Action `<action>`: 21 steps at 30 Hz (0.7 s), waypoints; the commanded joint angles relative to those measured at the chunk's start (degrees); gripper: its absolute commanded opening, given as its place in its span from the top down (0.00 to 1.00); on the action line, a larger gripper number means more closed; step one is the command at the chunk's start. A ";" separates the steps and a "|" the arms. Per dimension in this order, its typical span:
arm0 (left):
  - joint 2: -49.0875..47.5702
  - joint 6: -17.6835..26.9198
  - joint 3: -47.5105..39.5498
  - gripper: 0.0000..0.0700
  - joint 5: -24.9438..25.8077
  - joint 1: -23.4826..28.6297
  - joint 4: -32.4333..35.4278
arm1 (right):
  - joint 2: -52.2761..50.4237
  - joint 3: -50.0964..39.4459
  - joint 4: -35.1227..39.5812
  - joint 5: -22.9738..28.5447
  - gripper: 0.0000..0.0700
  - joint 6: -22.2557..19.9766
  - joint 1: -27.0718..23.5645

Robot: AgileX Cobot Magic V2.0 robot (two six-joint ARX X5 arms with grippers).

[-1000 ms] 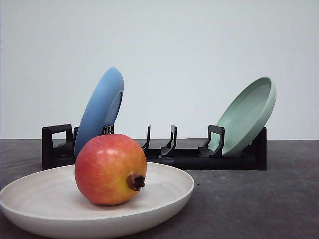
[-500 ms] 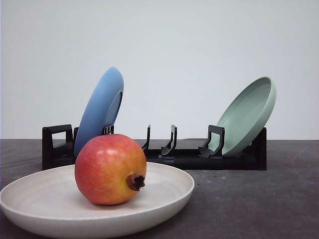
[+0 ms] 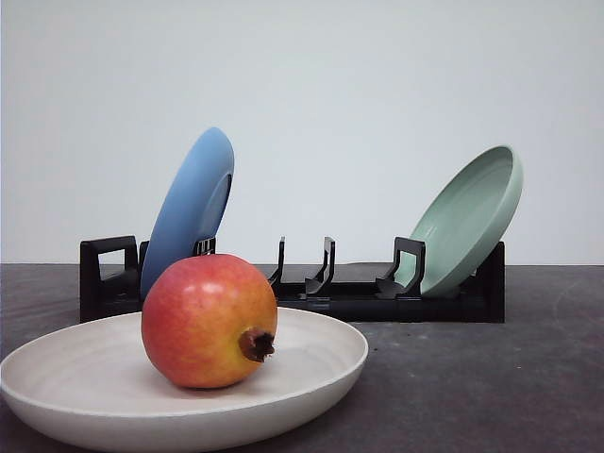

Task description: Place pomegranate in white plate

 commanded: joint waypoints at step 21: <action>-0.07 0.41 -0.63 1.00 -0.09 -0.09 -0.17 | -0.04 -0.17 0.52 0.02 1.00 -0.26 0.07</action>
